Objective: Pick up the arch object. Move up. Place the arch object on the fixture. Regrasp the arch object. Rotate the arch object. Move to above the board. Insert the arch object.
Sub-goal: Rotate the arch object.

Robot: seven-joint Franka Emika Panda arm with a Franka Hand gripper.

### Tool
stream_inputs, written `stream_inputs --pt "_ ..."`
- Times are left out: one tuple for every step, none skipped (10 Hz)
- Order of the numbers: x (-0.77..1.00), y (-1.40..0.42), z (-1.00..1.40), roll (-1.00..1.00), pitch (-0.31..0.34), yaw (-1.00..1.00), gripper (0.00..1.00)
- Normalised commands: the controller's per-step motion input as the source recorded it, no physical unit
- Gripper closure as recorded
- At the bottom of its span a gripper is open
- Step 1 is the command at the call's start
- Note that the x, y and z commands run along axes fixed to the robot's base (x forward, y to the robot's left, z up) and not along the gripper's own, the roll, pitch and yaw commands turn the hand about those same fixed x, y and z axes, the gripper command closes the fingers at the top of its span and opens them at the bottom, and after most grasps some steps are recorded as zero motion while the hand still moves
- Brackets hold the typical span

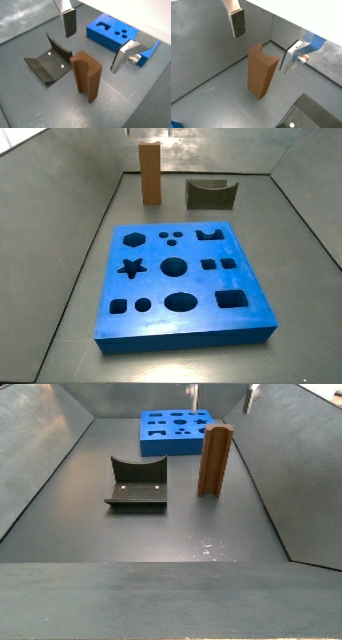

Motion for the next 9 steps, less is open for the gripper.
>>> stream_inputs --pt "0.0 0.0 0.0 -0.01 0.008 1.0 0.0" --pt "0.02 0.0 -0.09 -0.01 0.008 1.0 0.0" --pt "0.03 -0.01 -0.05 -0.01 0.006 1.0 0.0" --pt "0.04 -0.01 -0.04 -0.01 0.006 1.0 0.0" --pt "0.04 -0.01 -0.04 -0.01 0.006 1.0 0.0" --pt "0.04 0.0 -0.03 -0.01 0.006 1.0 0.0" --pt "0.04 0.0 -0.03 -0.01 0.006 1.0 0.0" --pt "0.04 0.0 -0.03 -0.01 0.006 1.0 0.0" --pt "0.04 0.0 -0.03 -0.01 0.006 1.0 0.0"
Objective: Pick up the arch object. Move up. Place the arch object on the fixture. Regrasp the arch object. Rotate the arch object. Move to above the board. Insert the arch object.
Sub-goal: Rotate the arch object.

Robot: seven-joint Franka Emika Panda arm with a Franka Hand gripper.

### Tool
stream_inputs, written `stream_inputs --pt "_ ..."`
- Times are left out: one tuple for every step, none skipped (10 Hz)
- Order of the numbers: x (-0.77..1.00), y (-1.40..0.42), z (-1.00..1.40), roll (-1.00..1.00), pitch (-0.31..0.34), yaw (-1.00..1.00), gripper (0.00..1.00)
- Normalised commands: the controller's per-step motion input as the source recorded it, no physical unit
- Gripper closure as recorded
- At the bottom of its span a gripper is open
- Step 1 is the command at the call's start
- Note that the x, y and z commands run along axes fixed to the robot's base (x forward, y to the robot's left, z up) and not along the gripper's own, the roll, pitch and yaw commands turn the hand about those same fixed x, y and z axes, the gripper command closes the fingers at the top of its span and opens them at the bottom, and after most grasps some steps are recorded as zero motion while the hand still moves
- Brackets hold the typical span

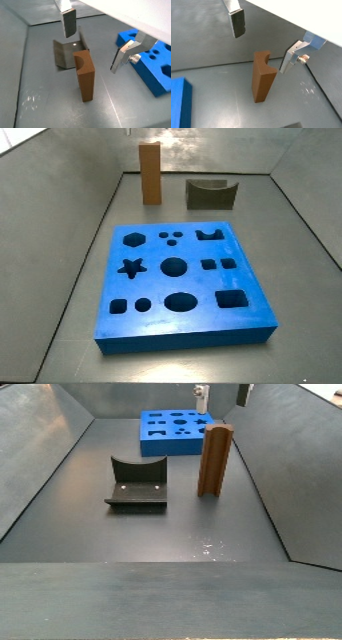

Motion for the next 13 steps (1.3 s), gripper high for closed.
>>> stream_inputs --pt "0.04 0.0 -0.03 -0.01 0.006 1.0 0.0" --pt "0.04 0.0 -0.02 -0.01 0.006 1.0 0.0" --pt "0.04 0.0 -0.02 -0.01 0.007 1.0 0.0" --pt "0.04 0.0 -0.02 -0.02 0.007 1.0 0.0" --pt "0.04 0.0 -0.02 -0.02 0.007 1.0 0.0" --pt "0.04 0.0 -0.02 -0.02 0.007 1.0 0.0" --pt "0.04 0.0 -0.02 -0.02 0.007 1.0 0.0" --pt "0.04 0.0 -0.02 -0.02 0.008 1.0 0.0" --pt "0.04 0.0 -0.02 -0.02 0.008 1.0 0.0" --pt "0.04 0.0 -0.02 -0.02 0.008 1.0 0.0" --pt "0.04 0.0 -0.02 -0.02 0.008 1.0 0.0" --pt "0.04 0.0 -0.02 -0.02 0.009 1.0 0.0" --pt "0.04 0.0 -0.02 -0.02 0.009 1.0 0.0"
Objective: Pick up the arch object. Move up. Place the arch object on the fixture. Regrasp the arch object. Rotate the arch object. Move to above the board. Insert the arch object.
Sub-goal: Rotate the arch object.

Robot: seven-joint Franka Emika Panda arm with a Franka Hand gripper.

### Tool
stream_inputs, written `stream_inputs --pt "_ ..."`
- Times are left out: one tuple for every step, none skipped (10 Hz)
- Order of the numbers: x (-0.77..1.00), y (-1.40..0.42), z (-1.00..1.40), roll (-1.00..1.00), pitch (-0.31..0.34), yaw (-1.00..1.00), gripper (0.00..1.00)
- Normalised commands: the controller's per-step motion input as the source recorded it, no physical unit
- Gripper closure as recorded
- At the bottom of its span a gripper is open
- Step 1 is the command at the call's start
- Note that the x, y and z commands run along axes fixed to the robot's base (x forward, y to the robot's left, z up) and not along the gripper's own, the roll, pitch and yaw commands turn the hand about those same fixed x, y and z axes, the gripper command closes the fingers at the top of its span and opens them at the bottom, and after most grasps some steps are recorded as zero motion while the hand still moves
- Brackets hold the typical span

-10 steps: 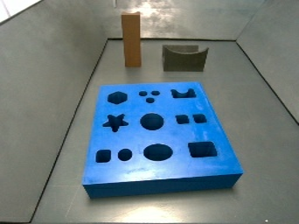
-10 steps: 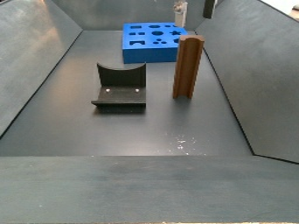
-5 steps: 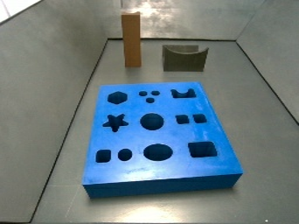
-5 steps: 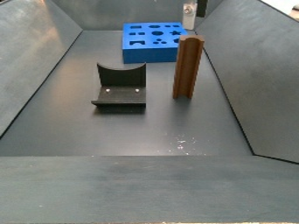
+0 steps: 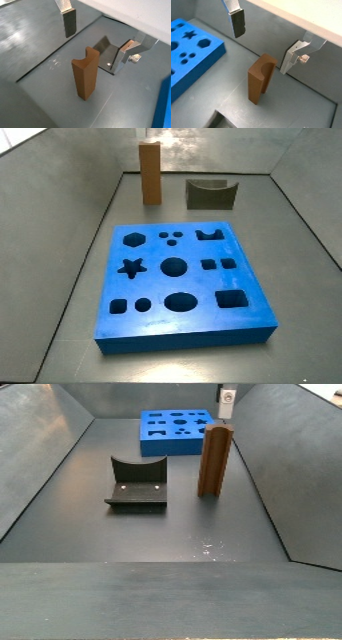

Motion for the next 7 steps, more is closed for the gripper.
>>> stream_inputs --pt "0.04 0.0 -0.02 -0.02 0.009 1.0 0.0" --pt "0.04 0.0 -0.02 -0.02 0.01 1.0 0.0" --pt "0.04 0.0 -0.02 -0.02 0.01 1.0 0.0" --pt "0.04 0.0 -0.02 -0.02 0.011 1.0 0.0" --pt "0.04 0.0 -0.02 -0.03 0.011 1.0 0.0" --pt "0.04 0.0 -0.02 -0.03 0.012 1.0 0.0" --pt "0.04 0.0 -0.02 -0.03 0.012 1.0 0.0"
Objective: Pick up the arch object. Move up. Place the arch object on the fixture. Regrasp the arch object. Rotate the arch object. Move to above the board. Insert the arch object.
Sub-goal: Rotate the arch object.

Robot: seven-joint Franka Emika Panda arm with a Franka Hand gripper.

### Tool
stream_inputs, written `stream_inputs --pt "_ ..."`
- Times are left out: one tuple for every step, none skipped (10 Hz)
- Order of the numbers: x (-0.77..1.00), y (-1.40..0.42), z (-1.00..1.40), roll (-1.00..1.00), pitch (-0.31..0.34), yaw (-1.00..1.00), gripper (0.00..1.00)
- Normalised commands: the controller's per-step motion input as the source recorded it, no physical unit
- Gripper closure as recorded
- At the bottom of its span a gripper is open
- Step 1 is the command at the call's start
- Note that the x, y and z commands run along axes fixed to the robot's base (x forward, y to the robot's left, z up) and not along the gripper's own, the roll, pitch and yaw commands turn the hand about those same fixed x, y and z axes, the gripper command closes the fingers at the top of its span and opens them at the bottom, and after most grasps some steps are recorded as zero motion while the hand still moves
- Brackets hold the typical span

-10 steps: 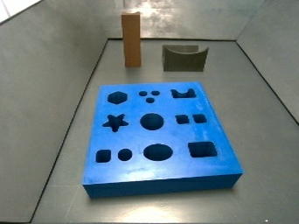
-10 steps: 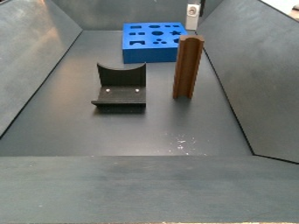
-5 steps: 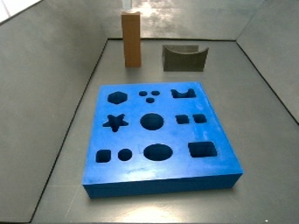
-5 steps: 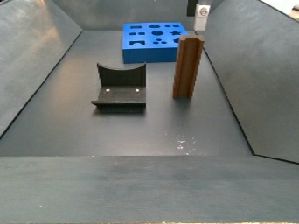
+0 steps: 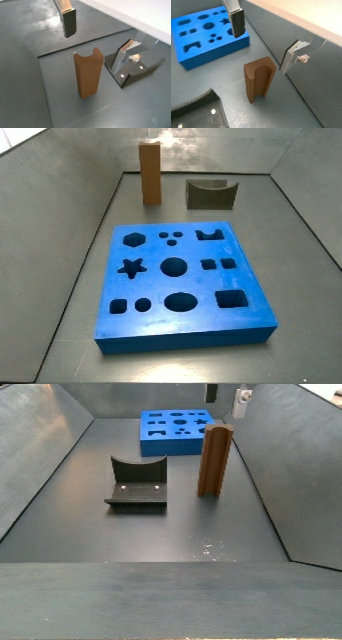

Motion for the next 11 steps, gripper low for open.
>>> stream_inputs --pt "0.04 0.0 -0.02 -0.03 0.013 1.0 0.0" --pt "0.04 0.0 -0.02 -0.03 0.014 1.0 0.0" --pt "0.04 0.0 -0.02 -0.03 0.014 1.0 0.0" --pt "0.04 0.0 -0.02 -0.04 0.015 1.0 0.0" --pt "0.04 0.0 -0.02 -0.04 0.016 1.0 0.0" --pt "0.04 0.0 -0.02 -0.04 0.018 1.0 0.0" --pt "0.04 0.0 -0.02 -0.04 0.019 1.0 0.0" --pt "0.04 0.0 -0.02 -0.05 0.02 1.0 0.0" --pt "0.04 0.0 -0.02 -0.05 0.024 1.0 0.0" --pt "0.04 0.0 -0.02 -0.06 0.026 1.0 0.0" --pt "0.04 0.0 -0.02 -0.07 0.03 1.0 0.0"
